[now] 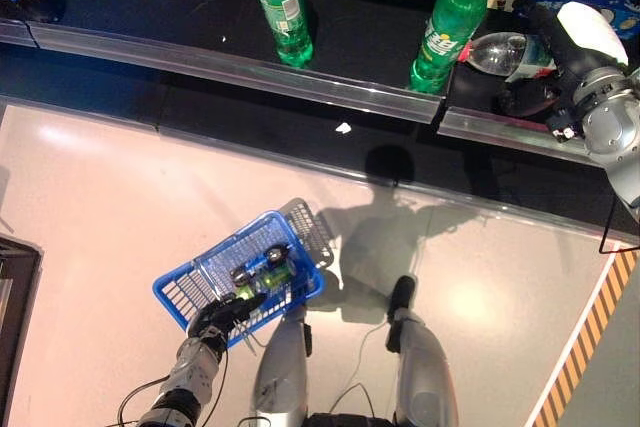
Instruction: Pick up the drink and place into the basket.
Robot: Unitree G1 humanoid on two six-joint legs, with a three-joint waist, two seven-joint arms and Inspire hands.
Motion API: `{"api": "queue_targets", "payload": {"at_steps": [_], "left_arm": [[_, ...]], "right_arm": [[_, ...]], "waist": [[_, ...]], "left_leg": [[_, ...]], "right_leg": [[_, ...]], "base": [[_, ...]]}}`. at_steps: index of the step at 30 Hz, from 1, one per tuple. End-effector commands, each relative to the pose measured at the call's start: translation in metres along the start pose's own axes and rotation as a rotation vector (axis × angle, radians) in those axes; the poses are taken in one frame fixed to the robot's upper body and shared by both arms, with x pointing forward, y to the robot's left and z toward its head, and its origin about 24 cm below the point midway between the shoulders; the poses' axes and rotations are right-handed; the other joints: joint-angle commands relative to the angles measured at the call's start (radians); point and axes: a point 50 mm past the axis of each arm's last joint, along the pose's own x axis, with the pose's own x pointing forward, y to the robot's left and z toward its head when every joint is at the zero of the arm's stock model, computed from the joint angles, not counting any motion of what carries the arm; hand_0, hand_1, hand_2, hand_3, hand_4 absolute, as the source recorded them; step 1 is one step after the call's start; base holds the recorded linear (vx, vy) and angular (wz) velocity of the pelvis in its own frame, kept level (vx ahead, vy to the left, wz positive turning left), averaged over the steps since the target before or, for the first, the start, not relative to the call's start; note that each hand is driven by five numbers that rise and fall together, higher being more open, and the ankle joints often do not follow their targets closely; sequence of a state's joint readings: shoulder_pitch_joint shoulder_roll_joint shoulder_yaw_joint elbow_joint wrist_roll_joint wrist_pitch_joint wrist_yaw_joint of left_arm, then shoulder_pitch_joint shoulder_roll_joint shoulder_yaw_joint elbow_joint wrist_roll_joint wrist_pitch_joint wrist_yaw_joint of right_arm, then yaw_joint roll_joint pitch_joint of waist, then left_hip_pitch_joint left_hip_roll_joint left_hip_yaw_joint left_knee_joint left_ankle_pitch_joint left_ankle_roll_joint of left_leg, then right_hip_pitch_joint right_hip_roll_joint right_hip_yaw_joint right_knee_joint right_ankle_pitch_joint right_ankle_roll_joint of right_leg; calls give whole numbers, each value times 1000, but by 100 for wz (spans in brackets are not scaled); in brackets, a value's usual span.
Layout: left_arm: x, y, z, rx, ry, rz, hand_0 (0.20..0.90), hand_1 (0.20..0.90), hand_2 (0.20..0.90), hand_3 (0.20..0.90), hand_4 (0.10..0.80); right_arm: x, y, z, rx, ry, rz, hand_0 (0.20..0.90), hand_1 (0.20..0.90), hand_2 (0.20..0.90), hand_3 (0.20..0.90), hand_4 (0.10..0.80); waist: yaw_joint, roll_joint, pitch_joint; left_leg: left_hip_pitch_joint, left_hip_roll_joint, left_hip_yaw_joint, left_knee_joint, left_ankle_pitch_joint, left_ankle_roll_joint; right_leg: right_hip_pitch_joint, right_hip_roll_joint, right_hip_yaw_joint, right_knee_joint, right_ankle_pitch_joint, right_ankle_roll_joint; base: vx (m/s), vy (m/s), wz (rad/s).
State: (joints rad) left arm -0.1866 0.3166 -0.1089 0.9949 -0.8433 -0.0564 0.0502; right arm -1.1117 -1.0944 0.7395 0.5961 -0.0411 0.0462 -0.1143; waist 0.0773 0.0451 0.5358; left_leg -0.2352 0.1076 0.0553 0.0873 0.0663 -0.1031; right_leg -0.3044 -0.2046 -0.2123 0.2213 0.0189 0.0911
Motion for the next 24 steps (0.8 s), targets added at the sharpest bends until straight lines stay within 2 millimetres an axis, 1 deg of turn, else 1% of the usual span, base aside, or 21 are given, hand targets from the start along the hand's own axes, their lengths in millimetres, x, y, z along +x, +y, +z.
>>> {"api": "queue_targets", "payload": {"at_steps": [1,2,3,6,12,16,17,21,24], "left_arm": [[-18,47,-17,102,34,60,300,300,300,200,100],[-18,47,-17,102,34,60,300,300,300,200,100],[-18,47,-15,103,30,61,300,300,300,200,100],[-17,46,-12,105,25,61,300,300,300,200,100],[-17,45,-7,112,19,54,300,300,300,200,100],[-17,46,-7,111,18,53,300,300,300,200,100],[-17,46,-6,114,16,49,300,300,300,200,100],[-16,45,-3,112,9,42,300,300,300,200,100],[-15,43,0,110,2,31,300,300,300,200,100]], "right_arm": [[4,-76,4,-146,10,-197,900,900,900,900,800],[4,-76,4,-146,10,-197,900,900,900,900,800],[6,-81,2,-178,41,-205,900,900,900,900,800],[8,-88,-1,-222,89,-205,900,900,900,900,800],[9,-95,-9,-266,173,-170,900,900,900,900,800],[9,-95,-13,-262,195,-143,900,900,900,900,800],[9,-93,-16,-262,218,-108,900,900,900,900,800],[8,-84,-27,-224,265,-46,900,900,900,900,800],[6,-76,-39,-163,313,3,900,900,900,900,800]], "waist": [[25,-21,-34],[25,-21,-34],[26,-19,-31],[28,-17,-24],[29,-12,-16],[27,-10,-16],[26,-8,-16],[23,-4,-16],[23,2,-16]], "left_leg": [[-84,35,-50,141,-21,-2],[-84,35,-50,141,-21,-2],[-87,35,-48,135,-19,0],[-99,35,-50,134,-14,-1],[-112,38,-49,118,-2,-3],[-117,39,-46,108,3,-3],[-121,40,-45,101,5,-4],[-132,43,-41,95,9,-5],[-139,44,-39,92,12,-5]], "right_leg": [[-22,4,16,50,-33,-29],[-22,4,16,50,-33,-29],[-29,6,17,47,-30,-28],[-42,8,19,46,-25,-27],[-62,11,20,38,-15,-23],[-71,13,23,33,-11,-21],[-81,14,26,32,-9,-20],[-98,16,27,32,-7,-21],[-112,16,29,36,-5,-21]], "base": [[0,0,0],[0,0,0],[0,0,0],[-25,-22,0],[-31,-28,0],[0,0,0],[-37,-32,-2],[-23,-26,-1],[-19,-22,-1]]}}
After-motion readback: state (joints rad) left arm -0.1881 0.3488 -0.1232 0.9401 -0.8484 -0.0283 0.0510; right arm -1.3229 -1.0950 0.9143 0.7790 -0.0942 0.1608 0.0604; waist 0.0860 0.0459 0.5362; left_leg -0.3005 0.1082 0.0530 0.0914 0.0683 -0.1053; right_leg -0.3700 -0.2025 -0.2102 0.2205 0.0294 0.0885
